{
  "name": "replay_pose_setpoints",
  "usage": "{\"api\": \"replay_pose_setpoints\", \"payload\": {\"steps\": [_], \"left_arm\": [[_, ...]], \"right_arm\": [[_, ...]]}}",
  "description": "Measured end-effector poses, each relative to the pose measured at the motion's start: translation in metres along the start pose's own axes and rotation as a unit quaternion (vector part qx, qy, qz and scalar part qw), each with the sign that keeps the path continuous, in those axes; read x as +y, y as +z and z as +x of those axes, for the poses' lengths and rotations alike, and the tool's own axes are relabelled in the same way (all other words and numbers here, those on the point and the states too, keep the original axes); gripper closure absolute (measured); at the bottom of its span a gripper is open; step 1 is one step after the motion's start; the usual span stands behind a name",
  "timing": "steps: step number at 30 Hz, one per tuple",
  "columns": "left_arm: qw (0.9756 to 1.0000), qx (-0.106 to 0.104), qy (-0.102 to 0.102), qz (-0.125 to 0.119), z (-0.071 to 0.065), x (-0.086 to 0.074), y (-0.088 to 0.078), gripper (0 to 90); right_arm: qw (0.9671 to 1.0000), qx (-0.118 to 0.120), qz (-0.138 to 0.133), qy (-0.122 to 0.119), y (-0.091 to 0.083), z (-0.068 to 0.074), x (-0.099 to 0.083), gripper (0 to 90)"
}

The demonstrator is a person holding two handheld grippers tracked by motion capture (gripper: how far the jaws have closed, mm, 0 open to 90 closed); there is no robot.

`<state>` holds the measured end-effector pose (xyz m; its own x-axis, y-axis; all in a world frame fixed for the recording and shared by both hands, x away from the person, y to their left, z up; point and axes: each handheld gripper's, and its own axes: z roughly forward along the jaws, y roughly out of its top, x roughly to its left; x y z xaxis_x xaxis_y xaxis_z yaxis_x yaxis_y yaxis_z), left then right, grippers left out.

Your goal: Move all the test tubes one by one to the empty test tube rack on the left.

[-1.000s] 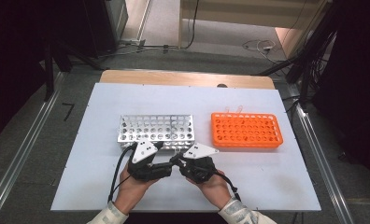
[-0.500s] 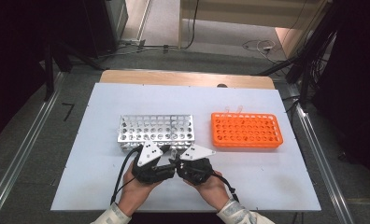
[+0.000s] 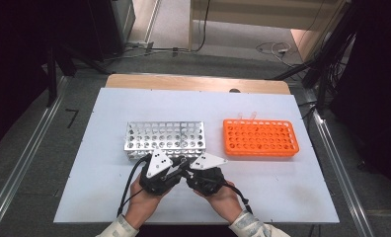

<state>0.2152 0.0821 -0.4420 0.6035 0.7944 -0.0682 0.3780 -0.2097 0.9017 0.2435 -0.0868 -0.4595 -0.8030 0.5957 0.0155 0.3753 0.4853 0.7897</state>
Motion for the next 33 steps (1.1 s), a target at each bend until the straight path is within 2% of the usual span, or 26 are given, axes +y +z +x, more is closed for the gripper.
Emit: {"api": "replay_pose_setpoints", "payload": {"steps": [3, 4, 6, 10, 20, 27, 33], "left_arm": [[1.0, -0.001, -0.005, -0.002, 0.002, 0.001, -0.001, 75.3], [1.0, 0.001, -0.005, -0.001, 0.002, 0.001, -0.001, 75.4], [1.0, 0.004, -0.009, -0.002, 0.004, 0.002, -0.002, 75.5], [0.9996, 0.014, -0.024, -0.009, 0.016, 0.007, -0.008, 75.5], [0.997, 0.048, -0.056, -0.023, 0.05, 0.021, -0.022, 75.5], [0.9936, 0.073, -0.077, -0.036, 0.074, 0.029, -0.036, 75.5], [0.9914, 0.088, -0.084, -0.046, 0.086, 0.031, -0.042, 75.4]], "right_arm": [[1.0, 0.0, 0.0, 0.0, 0.0, 0.0, 0.0, 72.6], [1.0, 0.0, -0.002, 0.001, -0.001, 0.0, 0.0, 68.7], [1.0, 0.004, -0.002, 0.007, -0.001, -0.001, 0.001, 49.6], [0.9998, 0.001, -0.009, 0.016, -0.005, -0.005, 0.002, 40.8], [0.9996, -0.007, -0.01, 0.026, -0.011, -0.014, -0.001, 37.9], [0.9994, -0.014, -0.008, 0.03, -0.014, -0.017, -0.004, 37.9], [0.9993, -0.017, -0.007, 0.033, -0.015, -0.02, -0.006, 37.3]]}}
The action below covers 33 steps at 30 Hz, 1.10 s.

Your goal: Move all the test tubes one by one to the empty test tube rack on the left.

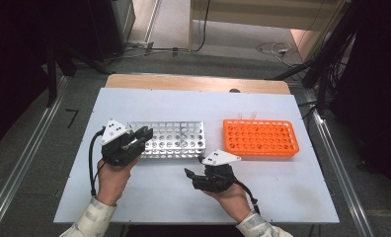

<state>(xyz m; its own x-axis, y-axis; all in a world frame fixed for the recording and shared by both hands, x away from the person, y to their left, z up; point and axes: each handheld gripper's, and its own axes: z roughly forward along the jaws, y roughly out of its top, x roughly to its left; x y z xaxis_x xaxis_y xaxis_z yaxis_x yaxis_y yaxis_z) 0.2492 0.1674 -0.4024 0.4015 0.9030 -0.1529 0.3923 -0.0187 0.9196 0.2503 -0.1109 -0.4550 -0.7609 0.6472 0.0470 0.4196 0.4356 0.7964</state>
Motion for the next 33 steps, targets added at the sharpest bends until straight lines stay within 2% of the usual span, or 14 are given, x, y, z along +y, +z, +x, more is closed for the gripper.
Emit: {"api": "replay_pose_setpoints", "payload": {"steps": [10, 19, 28, 33], "left_arm": [[0.9999, 0.013, -0.006, -0.009, 0.009, 0.004, -0.004, 75.4], [0.9994, 0.032, 0.005, -0.013, 0.011, 0.002, -0.004, 75.4], [0.9987, 0.046, 0.02, -0.007, 0.009, -0.005, 0.002, 75.3], [0.9984, 0.05, 0.027, 0.005, 0.009, -0.012, 0.007, 75.3]], "right_arm": [[1.0, -0.002, 0.0, -0.001, 0.0, -0.001, 0.0, 37.2], [1.0, -0.002, 0.0, 0.001, 0.0, -0.001, -0.001, 37.2], [1.0, -0.002, 0.0, 0.0, 0.0, -0.001, -0.001, 37.2], [1.0, -0.002, 0.0, -0.001, 0.0, -0.001, 0.0, 37.2]]}}
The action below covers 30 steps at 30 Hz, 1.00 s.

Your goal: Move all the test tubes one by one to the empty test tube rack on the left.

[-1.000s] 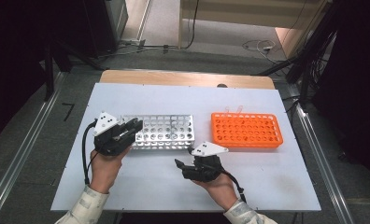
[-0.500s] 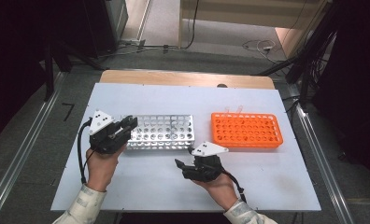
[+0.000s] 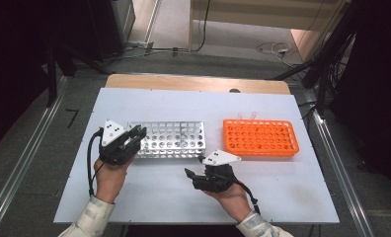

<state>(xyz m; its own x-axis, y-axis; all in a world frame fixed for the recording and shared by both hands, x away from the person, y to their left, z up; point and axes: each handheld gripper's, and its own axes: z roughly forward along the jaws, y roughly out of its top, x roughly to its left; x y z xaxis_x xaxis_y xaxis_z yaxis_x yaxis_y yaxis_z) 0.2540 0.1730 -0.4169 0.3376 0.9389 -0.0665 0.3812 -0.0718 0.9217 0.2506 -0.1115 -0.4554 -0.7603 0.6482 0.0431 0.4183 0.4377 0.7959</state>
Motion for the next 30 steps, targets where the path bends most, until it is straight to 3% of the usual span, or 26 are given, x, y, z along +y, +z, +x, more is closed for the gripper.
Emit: {"api": "replay_pose_setpoints", "payload": {"steps": [14, 30], "left_arm": [[0.9993, 0.008, 0.023, 0.027, -0.005, -0.012, 0.009, 75.1], [0.9996, 0.002, 0.016, 0.025, -0.007, -0.011, 0.007, 71.1]], "right_arm": [[1.0, 0.002, 0.003, -0.005, 0.001, 0.0, 0.0, 37.2], [1.0, 0.001, 0.004, -0.004, 0.001, -0.001, 0.0, 37.2]]}}
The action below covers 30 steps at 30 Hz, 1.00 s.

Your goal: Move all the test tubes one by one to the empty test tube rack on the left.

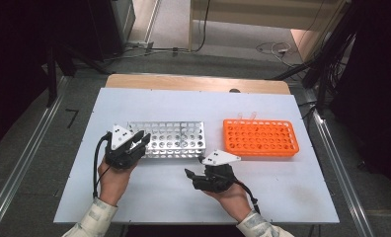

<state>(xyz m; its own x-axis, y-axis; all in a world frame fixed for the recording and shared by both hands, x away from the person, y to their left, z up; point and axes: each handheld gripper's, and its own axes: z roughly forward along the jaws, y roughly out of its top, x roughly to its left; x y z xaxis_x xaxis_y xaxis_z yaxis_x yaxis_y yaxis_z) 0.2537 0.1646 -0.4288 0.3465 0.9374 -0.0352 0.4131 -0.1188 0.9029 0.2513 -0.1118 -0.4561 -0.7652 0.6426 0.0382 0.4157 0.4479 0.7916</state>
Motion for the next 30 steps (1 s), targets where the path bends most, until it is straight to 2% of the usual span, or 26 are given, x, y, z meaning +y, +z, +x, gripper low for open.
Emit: {"api": "replay_pose_setpoints", "payload": {"steps": [7, 14, 21, 25, 30], "left_arm": [[0.9997, -0.01, -0.017, -0.011, -0.002, 0.003, -0.005, 64.2], [0.9992, -0.029, -0.023, -0.011, -0.01, 0.006, -0.007, 39.3], [0.9987, -0.046, -0.022, -0.007, -0.021, 0.006, -0.005, 23.1], [0.9982, -0.055, -0.023, -0.01, -0.027, 0.006, -0.005, 21.1], [0.9978, -0.063, -0.017, -0.011, -0.032, 0.004, -0.005, 21.3]], "right_arm": [[0.9999, -0.01, -0.003, 0.008, -0.003, -0.008, -0.001, 37.2], [0.9994, -0.027, -0.008, 0.022, -0.009, -0.02, -0.001, 36.1], [0.998, -0.047, -0.018, 0.038, -0.016, -0.038, -0.001, 35.9], [0.9967, -0.063, -0.025, 0.044, -0.02, -0.048, 0.0, 36.0], [0.9935, -0.09, -0.032, 0.062, -0.023, -0.066, 0.0, 36.4]]}}
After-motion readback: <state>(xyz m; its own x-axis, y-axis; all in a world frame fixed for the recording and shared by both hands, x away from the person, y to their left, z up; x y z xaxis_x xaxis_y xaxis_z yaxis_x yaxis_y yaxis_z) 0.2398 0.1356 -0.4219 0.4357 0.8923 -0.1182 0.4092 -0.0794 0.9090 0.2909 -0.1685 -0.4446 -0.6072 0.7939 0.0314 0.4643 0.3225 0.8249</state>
